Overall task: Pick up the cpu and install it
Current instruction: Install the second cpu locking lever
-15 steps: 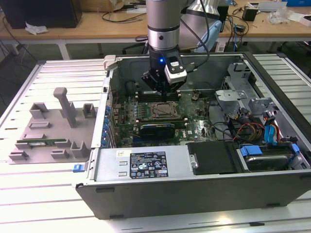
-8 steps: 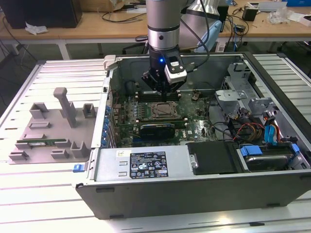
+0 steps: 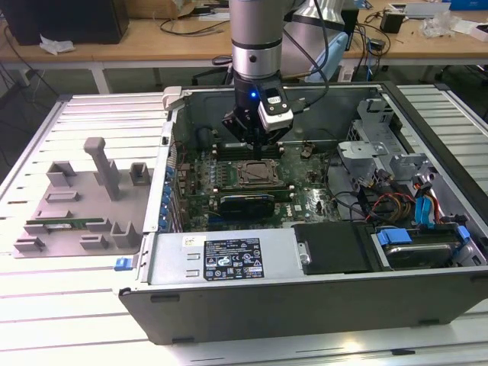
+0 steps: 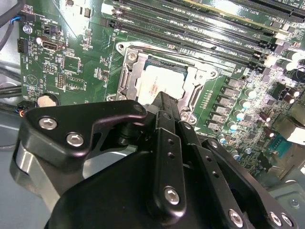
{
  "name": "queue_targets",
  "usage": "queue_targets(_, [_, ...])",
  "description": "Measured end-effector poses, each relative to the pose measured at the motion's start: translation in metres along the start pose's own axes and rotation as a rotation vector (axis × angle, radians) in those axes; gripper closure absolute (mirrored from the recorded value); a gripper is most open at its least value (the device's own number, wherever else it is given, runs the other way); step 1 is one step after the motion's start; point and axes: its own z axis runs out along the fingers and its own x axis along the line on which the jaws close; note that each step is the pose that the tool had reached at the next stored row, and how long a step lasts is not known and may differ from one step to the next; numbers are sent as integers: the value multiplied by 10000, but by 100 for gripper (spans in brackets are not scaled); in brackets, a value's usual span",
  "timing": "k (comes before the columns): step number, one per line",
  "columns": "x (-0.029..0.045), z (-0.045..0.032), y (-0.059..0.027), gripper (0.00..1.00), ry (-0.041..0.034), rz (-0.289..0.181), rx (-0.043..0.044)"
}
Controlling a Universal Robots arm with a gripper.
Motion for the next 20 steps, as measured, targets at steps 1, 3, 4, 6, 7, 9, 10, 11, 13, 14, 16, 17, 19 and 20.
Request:
queue_targets(1, [0,0,0,89,0,1,0])
queue_targets(3, [0,-1,-3,89,1,0,2])
queue_targets(4, [-2,-1,-7,89,0,-1,1])
queue_targets(6, [-7,1,-26,89,0,0,1])
queue_targets(7, [-12,2,-48,89,0,1,0])
queue_targets(9, [-24,4,-93,89,0,0,-1])
queue_targets(10, [-28,4,-108,89,0,0,0])
queue_targets(11, [-31,5,-120,89,0,0,-1])
queue_targets(13, [-36,6,-141,89,0,0,0])
queue_targets(14, [-39,6,-152,89,0,0,0])
queue_targets(16, [-44,7,-171,89,0,1,0])
queue_targets(17, [-46,7,-179,89,0,0,0])
queue_targets(19, [-52,8,-204,89,1,1,0])
queue_targets(20, [-55,9,-216,89,0,1,0])
